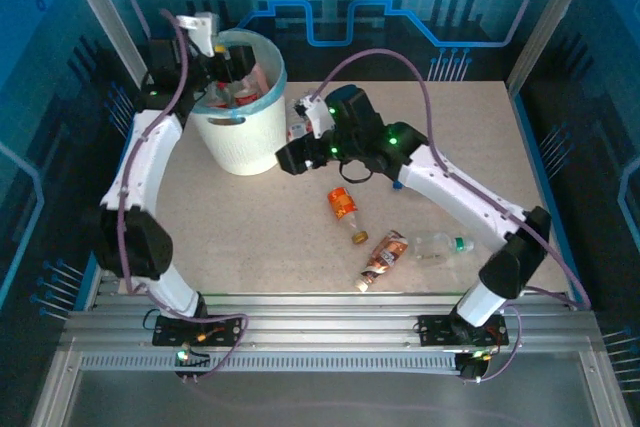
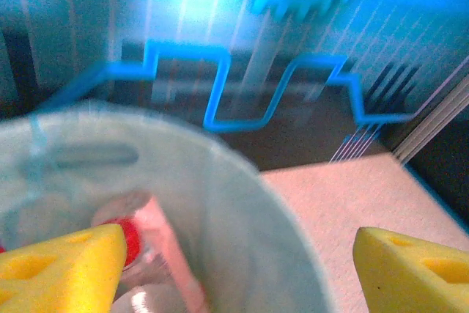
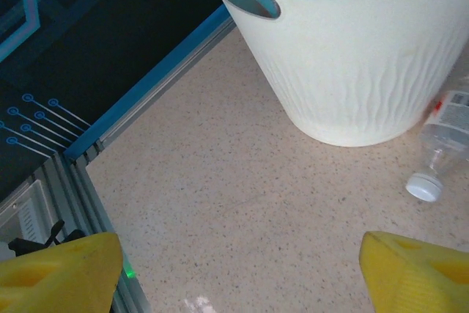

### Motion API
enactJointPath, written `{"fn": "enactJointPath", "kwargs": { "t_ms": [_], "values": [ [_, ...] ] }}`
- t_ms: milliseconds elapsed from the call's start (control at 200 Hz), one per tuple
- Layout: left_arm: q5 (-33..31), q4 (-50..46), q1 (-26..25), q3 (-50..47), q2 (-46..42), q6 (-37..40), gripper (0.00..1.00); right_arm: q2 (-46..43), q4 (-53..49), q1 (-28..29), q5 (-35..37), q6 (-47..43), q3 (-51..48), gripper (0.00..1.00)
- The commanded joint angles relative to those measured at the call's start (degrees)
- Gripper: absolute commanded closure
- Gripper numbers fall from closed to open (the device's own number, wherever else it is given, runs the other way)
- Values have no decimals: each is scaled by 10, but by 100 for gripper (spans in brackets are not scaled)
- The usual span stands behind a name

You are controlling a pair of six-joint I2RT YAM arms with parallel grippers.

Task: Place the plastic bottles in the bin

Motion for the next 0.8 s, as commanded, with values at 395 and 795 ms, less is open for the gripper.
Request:
{"fn": "enactJointPath", "kwargs": {
  "t_ms": [395,795],
  "values": [
    [-13,-35,-140,-210,-287,10,25,-245,-86,-133,86,8,-275,12],
    [31,-79,-320,-378,-381,81,27,-362,-267,-193,183,125,-383,4]
  ]
}}
